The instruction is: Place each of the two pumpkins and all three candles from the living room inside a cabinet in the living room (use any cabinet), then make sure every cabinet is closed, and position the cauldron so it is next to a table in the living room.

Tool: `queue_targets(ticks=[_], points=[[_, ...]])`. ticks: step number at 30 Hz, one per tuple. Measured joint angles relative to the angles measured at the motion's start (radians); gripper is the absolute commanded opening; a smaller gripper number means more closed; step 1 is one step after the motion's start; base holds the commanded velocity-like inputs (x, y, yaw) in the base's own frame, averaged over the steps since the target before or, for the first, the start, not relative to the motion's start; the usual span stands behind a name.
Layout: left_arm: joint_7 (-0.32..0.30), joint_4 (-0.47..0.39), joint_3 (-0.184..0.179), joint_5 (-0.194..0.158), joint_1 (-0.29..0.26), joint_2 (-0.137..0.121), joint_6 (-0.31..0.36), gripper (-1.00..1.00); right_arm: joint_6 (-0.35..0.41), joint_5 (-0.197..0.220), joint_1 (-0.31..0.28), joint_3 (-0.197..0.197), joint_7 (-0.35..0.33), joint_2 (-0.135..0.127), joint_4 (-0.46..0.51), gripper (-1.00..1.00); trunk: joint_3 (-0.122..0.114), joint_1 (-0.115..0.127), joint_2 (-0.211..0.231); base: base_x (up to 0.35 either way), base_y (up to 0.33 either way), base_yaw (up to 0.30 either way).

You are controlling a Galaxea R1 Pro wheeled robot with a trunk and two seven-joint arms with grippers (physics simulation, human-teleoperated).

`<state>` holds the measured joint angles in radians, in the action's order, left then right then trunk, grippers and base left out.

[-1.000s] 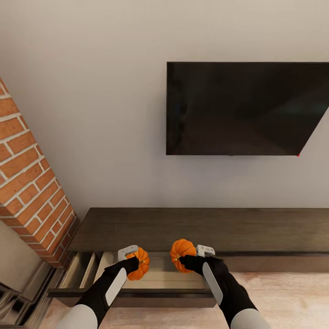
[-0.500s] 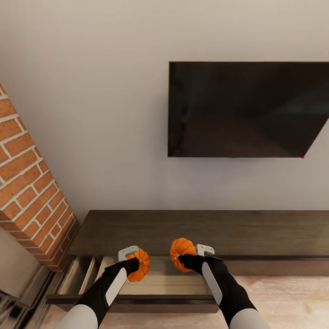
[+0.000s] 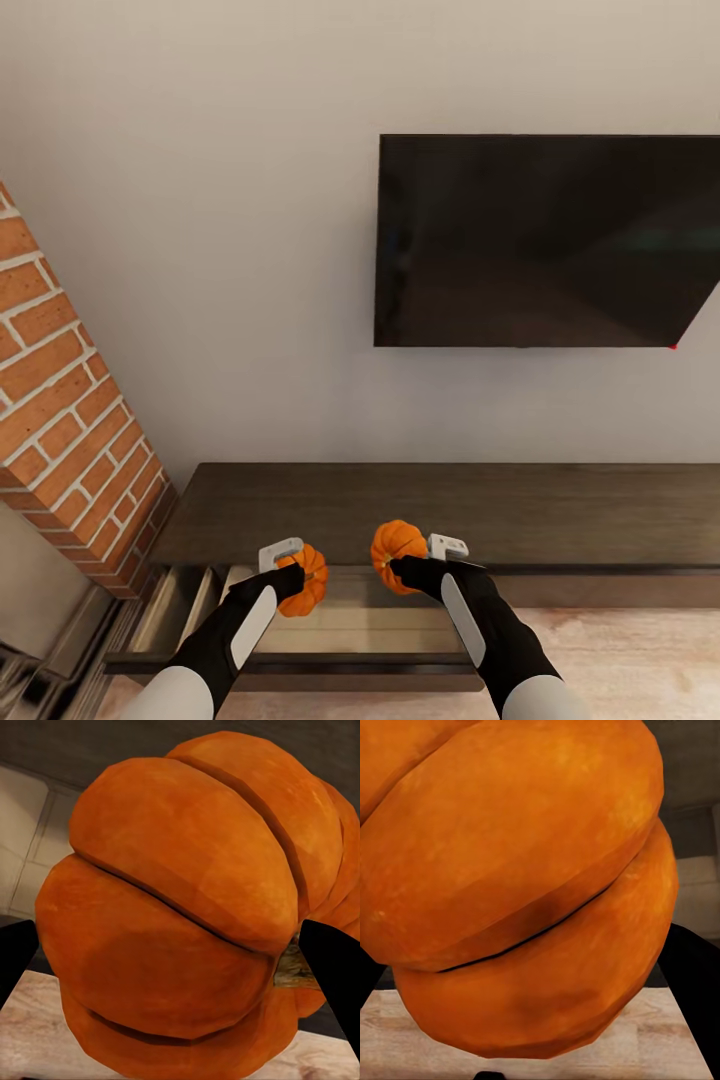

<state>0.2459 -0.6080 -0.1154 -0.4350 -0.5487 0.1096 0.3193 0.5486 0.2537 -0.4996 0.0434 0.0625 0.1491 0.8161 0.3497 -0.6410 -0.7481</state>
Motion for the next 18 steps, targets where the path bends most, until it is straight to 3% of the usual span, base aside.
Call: queue_targets(ticks=[8,15,18], points=[[0.001,-0.007,0.000,0.003,0.000,0.001,0.001,-1.00,-0.003,0.002,0.000,-0.003,-0.004,-0.001,0.000,-1.00,0.000,0.000,0.000,0.000,0.000,0.000],[0.000,-0.008,-0.001,0.002,0.000,0.000,0.001,-1.00,-0.008,-0.001,0.000,-0.005,-0.007,-0.004,0.000,-1.00,0.022,-0.027,-0.049,0.000,0.000,0.000],[0.002,-0.006,-0.002,0.004,0.000,0.000,0.000,-1.00,-0.054,-0.001,0.000,0.001,-0.007,-0.007,-0.001,-1.00,0.031,-0.038,-0.070,0.000,0.000,0.000]])
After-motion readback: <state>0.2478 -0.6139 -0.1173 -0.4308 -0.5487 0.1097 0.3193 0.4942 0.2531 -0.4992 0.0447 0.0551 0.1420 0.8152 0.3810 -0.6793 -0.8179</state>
